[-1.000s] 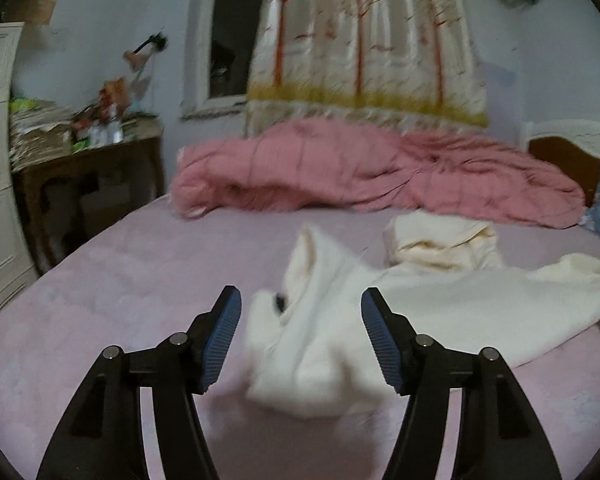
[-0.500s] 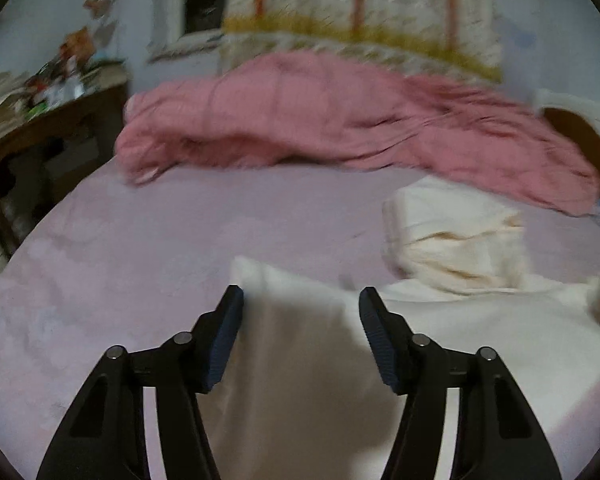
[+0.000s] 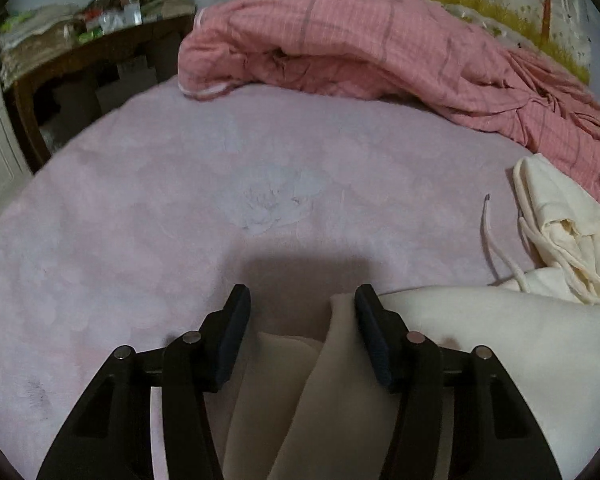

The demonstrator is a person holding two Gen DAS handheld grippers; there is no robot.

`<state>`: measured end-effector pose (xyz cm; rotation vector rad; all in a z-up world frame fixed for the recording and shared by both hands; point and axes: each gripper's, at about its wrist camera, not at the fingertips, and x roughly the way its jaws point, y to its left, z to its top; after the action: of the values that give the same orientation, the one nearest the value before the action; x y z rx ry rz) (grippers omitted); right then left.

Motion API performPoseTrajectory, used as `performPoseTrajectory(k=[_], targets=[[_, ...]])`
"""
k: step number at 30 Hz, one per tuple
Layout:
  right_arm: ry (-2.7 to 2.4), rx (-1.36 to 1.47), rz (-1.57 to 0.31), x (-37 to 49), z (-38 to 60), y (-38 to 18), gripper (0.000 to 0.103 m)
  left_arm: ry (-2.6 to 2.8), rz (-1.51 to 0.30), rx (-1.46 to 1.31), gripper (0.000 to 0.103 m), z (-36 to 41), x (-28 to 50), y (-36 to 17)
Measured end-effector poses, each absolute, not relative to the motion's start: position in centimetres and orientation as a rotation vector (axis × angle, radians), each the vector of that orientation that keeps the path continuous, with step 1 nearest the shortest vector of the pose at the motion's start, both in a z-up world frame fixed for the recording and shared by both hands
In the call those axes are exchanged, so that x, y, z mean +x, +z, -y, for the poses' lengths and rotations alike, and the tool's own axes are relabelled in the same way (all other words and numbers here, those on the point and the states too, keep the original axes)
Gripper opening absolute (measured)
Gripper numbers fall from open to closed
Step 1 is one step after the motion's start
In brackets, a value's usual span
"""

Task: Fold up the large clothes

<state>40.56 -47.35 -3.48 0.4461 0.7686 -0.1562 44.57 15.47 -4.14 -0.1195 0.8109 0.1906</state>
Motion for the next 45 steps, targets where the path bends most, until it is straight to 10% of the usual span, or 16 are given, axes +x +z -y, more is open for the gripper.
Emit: performPoseTrajectory(k=[11,16,28,41,45], targets=[[-0.157,0.265,-0.643,37.6,42.5,2.0,0.013,0.097,-0.484,-0.029,0.052,-11.5,39.5,1.8],[0.039,0.284,-0.614,39.2,37.2,7.1,0.044,0.135,-0.53,-0.026,0.056,-12.5,40.8,0.2],[0.052,0.246,-0.715,60.7,24.3,10.2,0.073,0.186,-0.731,-0.229,0.062,-15.7,43.7,-3.4],[-0.004,0.155,-0.967,76.8,19.8,-1.3,0.07,0.199,-0.755,-0.214,0.065,-15.6,44.1,-3.8],[0.03,0.101,-0.931,76.4,19.4,-1.7,0.008,0.195,-0.753,-0.217,0.065,-15.7,44.1,-3.8]])
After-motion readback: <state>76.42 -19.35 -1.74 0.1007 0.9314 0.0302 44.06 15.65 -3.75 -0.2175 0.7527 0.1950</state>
